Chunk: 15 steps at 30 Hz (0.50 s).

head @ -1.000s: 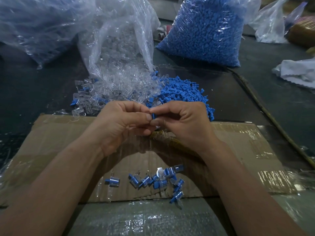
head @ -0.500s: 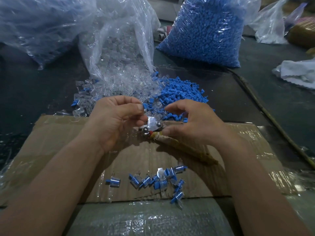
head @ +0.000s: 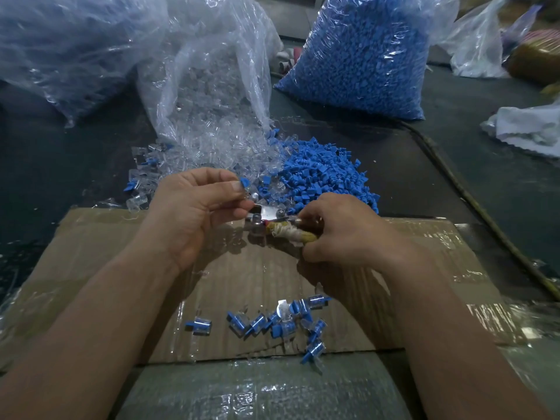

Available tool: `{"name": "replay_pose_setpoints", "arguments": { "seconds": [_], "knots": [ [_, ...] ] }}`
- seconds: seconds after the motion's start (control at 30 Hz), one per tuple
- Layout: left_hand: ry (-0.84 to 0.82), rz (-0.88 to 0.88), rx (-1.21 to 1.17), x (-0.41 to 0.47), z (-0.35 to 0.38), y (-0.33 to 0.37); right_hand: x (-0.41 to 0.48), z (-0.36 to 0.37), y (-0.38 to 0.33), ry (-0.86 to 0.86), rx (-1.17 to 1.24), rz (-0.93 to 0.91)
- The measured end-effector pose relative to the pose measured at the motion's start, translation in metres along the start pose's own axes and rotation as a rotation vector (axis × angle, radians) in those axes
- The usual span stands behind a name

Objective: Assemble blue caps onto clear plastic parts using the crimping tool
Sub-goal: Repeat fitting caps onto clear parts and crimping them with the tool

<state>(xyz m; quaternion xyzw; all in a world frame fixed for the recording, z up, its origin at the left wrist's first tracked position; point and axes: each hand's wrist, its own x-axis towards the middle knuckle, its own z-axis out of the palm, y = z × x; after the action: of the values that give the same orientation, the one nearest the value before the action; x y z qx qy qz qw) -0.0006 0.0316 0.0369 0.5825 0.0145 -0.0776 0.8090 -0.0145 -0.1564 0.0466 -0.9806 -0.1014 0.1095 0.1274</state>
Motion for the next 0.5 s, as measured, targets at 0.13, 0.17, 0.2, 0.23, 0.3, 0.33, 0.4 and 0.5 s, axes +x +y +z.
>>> {"name": "replay_pose_setpoints", "arguments": {
  "seconds": [0.13,0.17,0.2,0.23,0.3,0.33,0.4,0.5],
  "knots": [
    [0.002,0.022,0.002,0.0011,-0.0007,-0.0021,0.0013,0.0033,-0.0036,0.040,-0.113,-0.019],
    [0.001,0.028,0.001,0.0013,-0.0014,-0.0026,0.0013,0.0038,-0.0035,0.047,-0.118,-0.017],
    [-0.002,0.034,-0.001,0.0016,-0.0020,-0.0029,0.0015,0.0043,-0.0028,0.056,-0.115,-0.015],
    [-0.004,0.042,-0.004,0.0020,-0.0024,-0.0032,0.0017,0.0043,-0.0016,0.071,-0.110,-0.009],
    [-0.001,0.064,-0.011,0.0029,-0.0030,-0.0042,0.0015,0.0026,0.0004,0.125,-0.085,0.002],
    [0.003,0.075,-0.015,0.0034,-0.0032,-0.0048,0.0011,0.0014,0.0016,0.159,-0.056,0.010],
    [0.015,0.090,-0.017,0.0043,-0.0035,-0.0062,-0.0002,-0.0010,0.0024,0.242,0.013,0.014],
    [0.022,0.105,-0.008,0.0038,-0.0022,-0.0080,-0.0031,-0.0020,-0.0037,0.343,0.125,-0.021]
  ]
}}
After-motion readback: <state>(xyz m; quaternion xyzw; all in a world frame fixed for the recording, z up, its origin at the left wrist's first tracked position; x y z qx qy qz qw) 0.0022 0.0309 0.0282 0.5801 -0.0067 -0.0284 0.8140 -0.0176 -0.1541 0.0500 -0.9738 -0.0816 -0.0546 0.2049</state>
